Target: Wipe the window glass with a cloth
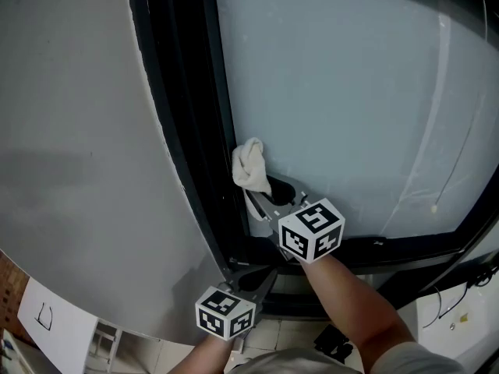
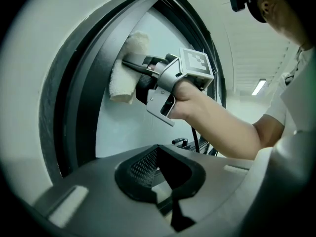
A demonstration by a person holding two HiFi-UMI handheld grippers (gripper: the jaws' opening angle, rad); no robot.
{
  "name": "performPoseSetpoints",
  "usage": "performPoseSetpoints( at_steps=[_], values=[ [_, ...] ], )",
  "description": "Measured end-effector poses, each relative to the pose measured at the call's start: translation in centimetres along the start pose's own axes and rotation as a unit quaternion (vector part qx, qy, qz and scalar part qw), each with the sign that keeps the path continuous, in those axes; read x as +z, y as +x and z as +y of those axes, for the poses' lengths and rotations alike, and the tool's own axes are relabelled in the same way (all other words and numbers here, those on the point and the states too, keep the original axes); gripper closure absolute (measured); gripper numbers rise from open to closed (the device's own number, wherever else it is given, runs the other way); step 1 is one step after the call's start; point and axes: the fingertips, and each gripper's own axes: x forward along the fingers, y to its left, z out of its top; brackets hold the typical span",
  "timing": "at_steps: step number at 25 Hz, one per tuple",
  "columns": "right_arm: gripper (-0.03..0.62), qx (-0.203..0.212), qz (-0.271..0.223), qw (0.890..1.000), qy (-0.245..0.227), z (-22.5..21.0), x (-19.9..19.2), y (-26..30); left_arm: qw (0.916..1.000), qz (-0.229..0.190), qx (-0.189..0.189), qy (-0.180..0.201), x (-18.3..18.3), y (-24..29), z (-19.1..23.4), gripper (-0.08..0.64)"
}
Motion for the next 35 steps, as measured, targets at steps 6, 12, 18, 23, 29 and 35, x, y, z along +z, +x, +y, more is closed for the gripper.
performPoseSetpoints(
  at_steps=[6,12,18,23,29,35],
  values=[
    [0.479,-0.01,0.015,1.0,-0.008,-1.0,0.2,-0.7,0.9999,-0.012,0.001,0.01,1.6,0.2,0.5,0.543],
    [0.479,-0.014,0.011,1.0,0.007,-2.3,0.2,-2.3,0.9999,-0.009,-0.007,0.01,1.5,1.0,-0.2,0.543],
    [0.477,-0.016,0.008,1.0,0.018,-3.3,0.4,-3.8,0.9996,-0.008,-0.026,0.01,1.3,2.6,-2.0,0.543],
    [0.477,-0.017,0.008,1.0,0.022,-4.4,0.4,-5.5,0.9992,-0.007,-0.038,0.002,1.1,3.9,-3.2,0.543],
    [0.477,-0.024,0.009,0.999,0.019,-5.6,0.8,-7.6,0.9987,-0.004,-0.05,-0.003,0.9,5.5,-4.8,0.543],
    [0.477,-0.033,0.006,0.999,0.017,-8.0,1.1,-10.9,0.9984,-0.005,-0.057,0.003,0.9,8.3,-7.1,0.543]
  ],
)
